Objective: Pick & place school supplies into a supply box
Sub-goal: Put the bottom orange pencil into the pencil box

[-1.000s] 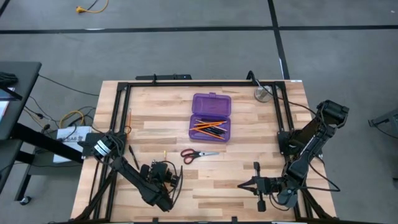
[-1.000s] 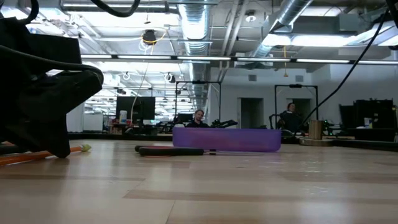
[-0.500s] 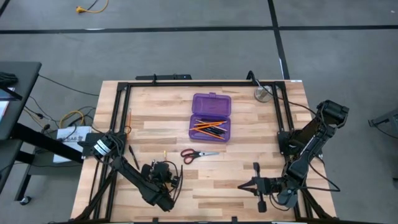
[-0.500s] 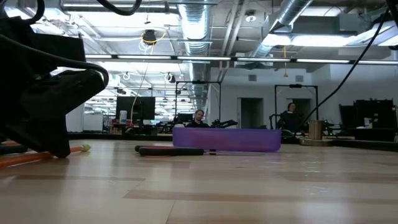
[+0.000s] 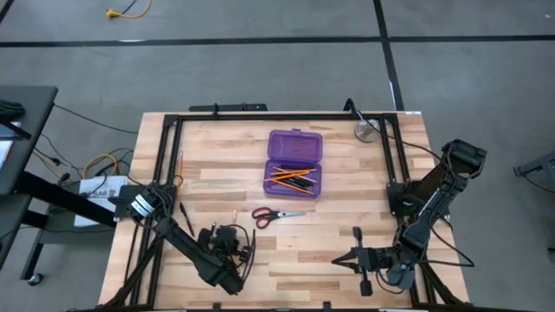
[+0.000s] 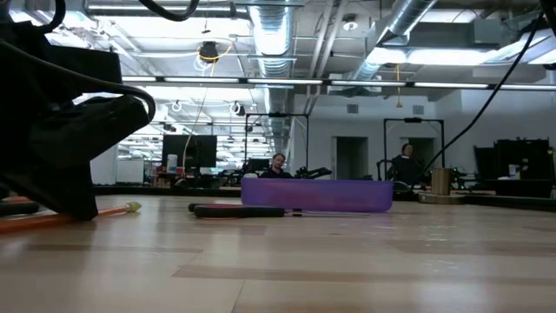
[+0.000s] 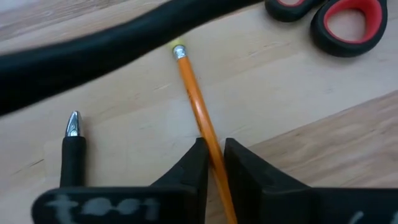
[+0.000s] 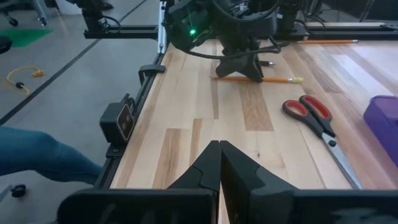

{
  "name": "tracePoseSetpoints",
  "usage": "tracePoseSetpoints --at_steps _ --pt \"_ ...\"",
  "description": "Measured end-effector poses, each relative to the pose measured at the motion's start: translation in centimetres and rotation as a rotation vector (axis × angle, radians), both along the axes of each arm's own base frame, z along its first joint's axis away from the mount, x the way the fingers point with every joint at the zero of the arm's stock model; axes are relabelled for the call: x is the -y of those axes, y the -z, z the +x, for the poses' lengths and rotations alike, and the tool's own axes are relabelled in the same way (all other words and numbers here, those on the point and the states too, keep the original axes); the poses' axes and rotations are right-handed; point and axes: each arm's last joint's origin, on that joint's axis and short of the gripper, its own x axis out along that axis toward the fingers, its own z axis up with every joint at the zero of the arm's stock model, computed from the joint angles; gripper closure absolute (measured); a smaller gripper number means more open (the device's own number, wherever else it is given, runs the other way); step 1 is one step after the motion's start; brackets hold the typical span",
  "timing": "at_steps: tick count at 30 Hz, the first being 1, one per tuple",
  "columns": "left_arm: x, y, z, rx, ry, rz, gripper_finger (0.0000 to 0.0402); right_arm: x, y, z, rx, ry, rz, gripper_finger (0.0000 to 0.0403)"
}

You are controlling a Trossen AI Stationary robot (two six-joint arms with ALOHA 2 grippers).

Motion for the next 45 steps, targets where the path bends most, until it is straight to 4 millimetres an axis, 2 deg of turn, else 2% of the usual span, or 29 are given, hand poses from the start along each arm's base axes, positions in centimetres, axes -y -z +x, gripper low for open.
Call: tracePoseSetpoints --at_steps 18,27,33,45 --pt "0.7 -1.0 0.8 0.002 0.026 0.017 0.0382 -0.1 0.0 0.0 -0.018 -0.033 0.012 0.0403" --pt "1.8 -2.5 2.0 0.032 0.103 0.002 0.0383 -0.1 0.0 0.0 -0.019 -0.034 0.013 0.0403" --pt "2.5 -4.6 3.1 0.038 0.188 0.042 0.0395 -0.1 0.0 0.0 -0.019 -0.034 0.013 0.0403" --pt "2.3 -11.0 5.4 -0.015 0.303 0.136 0.0397 -0.2 0.1 -0.1 -0.038 -0.067 0.032 0.0403"
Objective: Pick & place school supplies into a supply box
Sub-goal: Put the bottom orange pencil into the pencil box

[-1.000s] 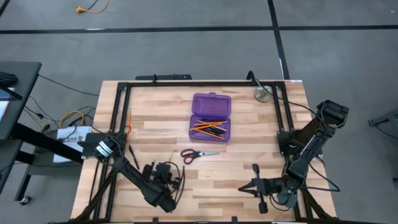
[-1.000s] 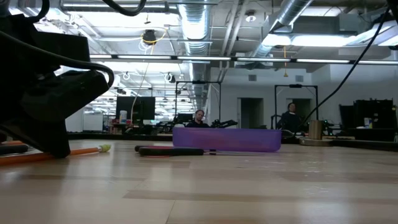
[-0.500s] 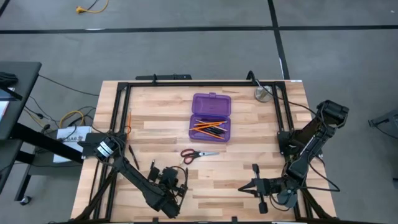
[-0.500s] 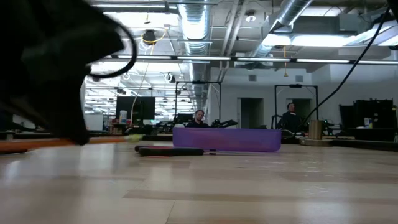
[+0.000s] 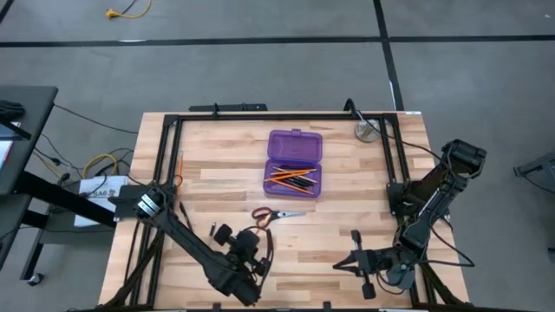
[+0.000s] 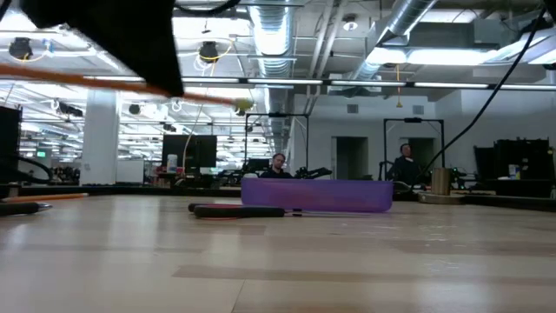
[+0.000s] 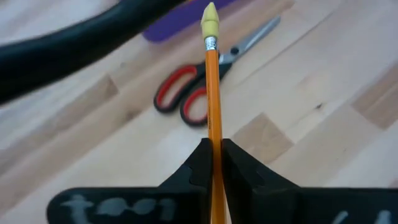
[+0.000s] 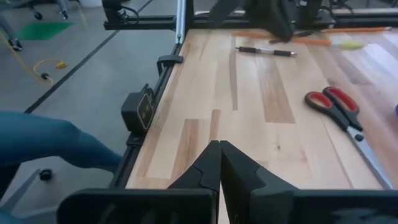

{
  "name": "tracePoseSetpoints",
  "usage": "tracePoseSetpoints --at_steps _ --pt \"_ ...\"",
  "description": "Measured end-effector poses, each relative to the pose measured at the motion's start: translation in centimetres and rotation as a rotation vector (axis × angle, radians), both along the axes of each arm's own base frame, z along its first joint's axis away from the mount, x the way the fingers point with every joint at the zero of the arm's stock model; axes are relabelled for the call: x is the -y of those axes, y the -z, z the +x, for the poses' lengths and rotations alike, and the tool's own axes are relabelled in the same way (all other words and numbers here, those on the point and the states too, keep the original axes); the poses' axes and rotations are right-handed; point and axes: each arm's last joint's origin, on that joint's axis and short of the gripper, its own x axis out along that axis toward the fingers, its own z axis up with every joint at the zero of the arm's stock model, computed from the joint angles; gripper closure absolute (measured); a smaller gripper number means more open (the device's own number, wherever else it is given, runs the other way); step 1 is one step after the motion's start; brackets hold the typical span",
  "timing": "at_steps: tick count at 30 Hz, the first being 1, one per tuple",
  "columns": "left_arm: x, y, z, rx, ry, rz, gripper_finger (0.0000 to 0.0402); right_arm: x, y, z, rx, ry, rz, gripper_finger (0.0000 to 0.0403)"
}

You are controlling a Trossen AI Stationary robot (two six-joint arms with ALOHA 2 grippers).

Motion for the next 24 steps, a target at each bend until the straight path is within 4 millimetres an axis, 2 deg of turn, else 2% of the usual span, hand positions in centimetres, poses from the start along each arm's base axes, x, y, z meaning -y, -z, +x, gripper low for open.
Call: tracePoseSetpoints --at_steps 6,14,19,24 --pt "-0.4 -2.4 0.8 0.005 0.03 0.02 0.0397 0.0 0.0 0.0 -0.007 -0.005 0.012 0.0403" --pt "-1.0 -4.6 1.9 0.003 0.078 0.039 0.0397 0.0 0.0 0.0 -0.007 -0.007 0.013 0.0403" --pt "-2.7 -5.7 3.3 -0.068 0.161 0.087 0.0397 -0.1 0.0 0.0 -0.018 -0.026 0.02 0.0403" --pt "-5.6 -6.6 5.5 -0.163 0.263 0.148 0.0397 -0.2 0.1 -0.1 -0.031 -0.049 0.028 0.0403"
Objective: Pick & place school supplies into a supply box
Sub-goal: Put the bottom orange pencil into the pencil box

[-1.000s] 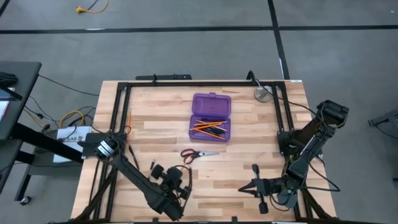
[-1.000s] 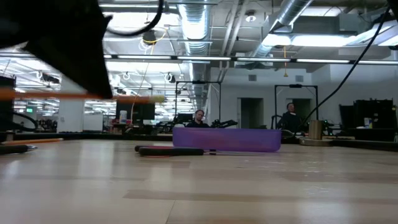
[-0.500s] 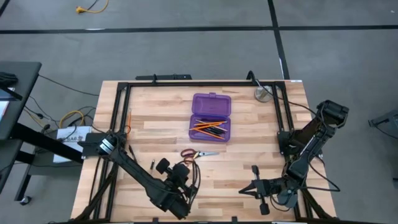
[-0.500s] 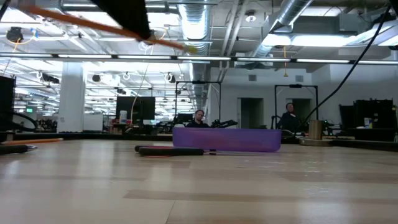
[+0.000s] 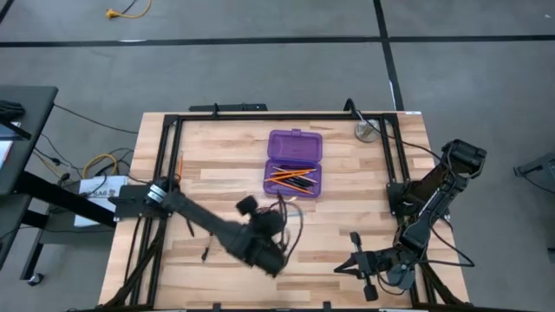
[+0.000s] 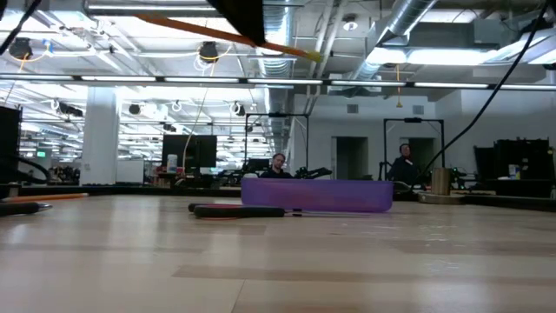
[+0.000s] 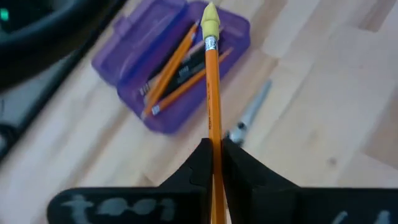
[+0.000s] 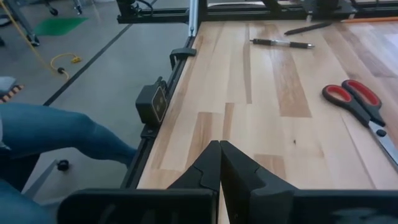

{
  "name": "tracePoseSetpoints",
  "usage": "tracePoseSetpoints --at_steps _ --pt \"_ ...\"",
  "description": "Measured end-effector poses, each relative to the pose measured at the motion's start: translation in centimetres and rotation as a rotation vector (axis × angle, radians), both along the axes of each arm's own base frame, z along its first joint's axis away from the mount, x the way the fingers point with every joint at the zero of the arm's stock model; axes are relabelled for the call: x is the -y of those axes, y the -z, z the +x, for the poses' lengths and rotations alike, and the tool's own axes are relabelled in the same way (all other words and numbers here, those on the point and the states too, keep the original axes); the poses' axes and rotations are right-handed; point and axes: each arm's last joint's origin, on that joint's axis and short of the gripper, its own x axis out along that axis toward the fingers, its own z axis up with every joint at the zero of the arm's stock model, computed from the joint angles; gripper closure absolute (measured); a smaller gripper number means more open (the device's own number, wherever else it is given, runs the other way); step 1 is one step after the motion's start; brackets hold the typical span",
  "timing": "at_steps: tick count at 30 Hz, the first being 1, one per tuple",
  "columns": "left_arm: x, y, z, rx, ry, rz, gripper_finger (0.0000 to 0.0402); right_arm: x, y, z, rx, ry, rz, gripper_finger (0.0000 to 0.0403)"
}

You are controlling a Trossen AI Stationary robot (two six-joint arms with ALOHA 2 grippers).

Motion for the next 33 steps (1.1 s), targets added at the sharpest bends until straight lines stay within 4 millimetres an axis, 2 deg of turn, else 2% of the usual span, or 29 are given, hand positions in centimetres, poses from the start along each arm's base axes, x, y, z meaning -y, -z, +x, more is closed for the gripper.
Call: tracePoseSetpoints --at_steps 7,12,18,22,29,33 --pt "-5.5 -0.5 4.1 -0.09 0.18 0.052 0.0397 0.0 0.0 0.0 -0.005 -0.01 0.003 0.0403" --pt "-10.2 -0.9 7.0 -0.106 0.343 0.044 0.0397 -0.2 0.0 -0.1 -0.024 -0.031 0.03 0.0403" --pt "-15.9 -1.2 8.7 -0.127 0.508 0.034 0.0397 -0.5 0.0 -0.7 -0.038 -0.036 0.072 0.0403" --pt "-18.9 -1.4 9.3 -0.089 0.573 0.002 0.0397 -0.6 0.0 -0.8 -0.049 -0.024 0.111 0.0403" --pt "-22.0 -1.6 9.8 -0.035 0.638 -0.011 0.0397 -0.6 0.0 -0.8 -0.053 -0.014 0.127 0.0403" --pt "-22.8 0.4 10.4 -0.084 0.688 -0.038 0.0397 -0.6 0.0 -0.8 -0.044 0.002 0.122 0.0403"
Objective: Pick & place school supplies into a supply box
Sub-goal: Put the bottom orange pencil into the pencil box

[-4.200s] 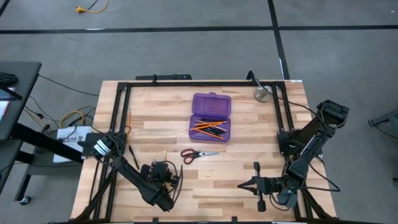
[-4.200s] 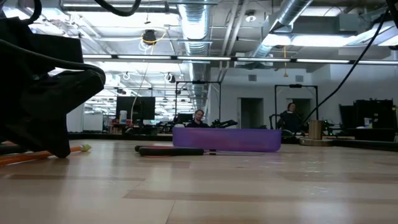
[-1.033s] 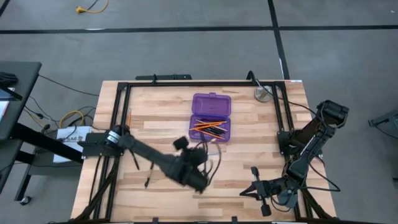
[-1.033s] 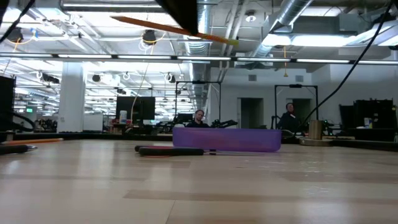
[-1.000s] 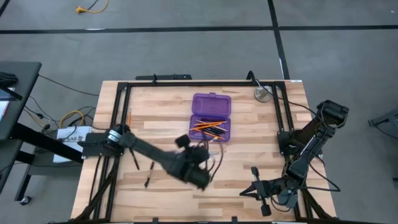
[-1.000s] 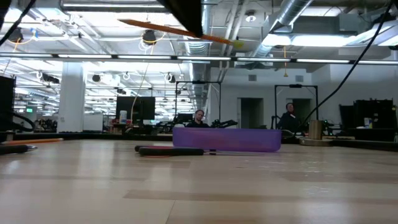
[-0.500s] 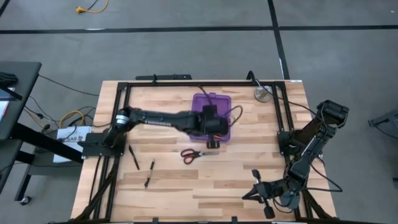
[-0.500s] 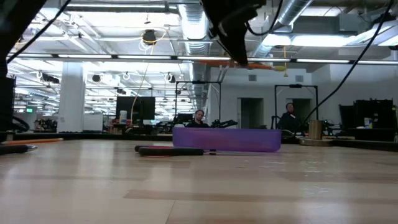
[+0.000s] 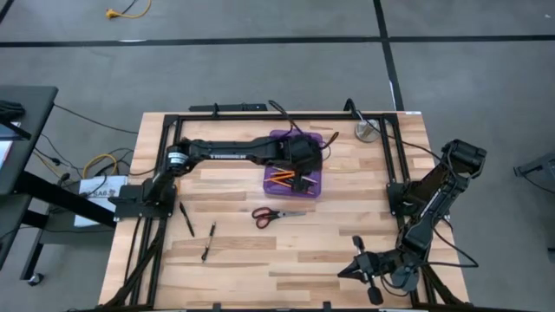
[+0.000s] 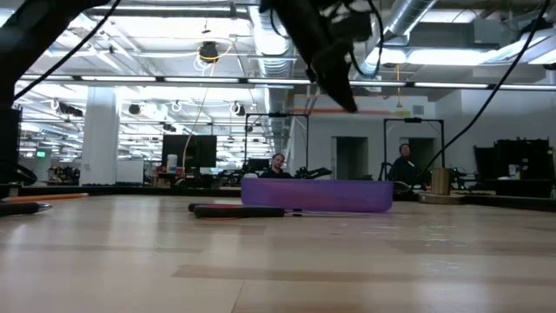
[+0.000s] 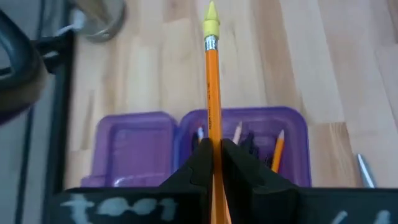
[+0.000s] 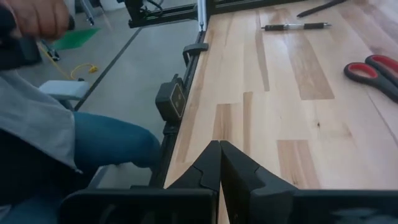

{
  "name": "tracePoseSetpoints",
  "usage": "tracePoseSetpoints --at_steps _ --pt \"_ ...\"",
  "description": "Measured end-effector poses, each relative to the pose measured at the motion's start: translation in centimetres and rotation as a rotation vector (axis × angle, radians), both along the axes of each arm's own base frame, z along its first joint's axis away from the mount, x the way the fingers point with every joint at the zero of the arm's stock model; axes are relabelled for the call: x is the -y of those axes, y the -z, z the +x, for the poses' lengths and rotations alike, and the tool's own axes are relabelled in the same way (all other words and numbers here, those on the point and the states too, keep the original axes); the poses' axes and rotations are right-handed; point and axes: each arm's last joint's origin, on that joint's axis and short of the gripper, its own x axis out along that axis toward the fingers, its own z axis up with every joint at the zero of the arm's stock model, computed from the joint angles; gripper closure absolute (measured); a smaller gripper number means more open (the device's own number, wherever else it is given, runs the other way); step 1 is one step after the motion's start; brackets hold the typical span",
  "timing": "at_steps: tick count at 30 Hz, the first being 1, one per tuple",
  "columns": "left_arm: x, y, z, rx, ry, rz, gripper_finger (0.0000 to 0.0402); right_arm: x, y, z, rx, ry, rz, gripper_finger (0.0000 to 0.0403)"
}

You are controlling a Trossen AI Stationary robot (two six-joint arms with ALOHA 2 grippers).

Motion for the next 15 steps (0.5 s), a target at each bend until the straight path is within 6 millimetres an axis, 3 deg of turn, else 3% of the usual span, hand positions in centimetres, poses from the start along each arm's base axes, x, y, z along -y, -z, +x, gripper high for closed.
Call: tracePoseSetpoints --at_steps 6,15 --pt "-1.1 3.2 1.0 -0.068 0.092 -0.014 0.0397 0.2 0.1 0.0 0.002 0.05 0.004 0.0403" --pt "-3.3 3.3 0.6 -0.082 0.139 -0.048 0.0397 0.4 0.2 0.0 0.004 0.104 0.019 0.0403"
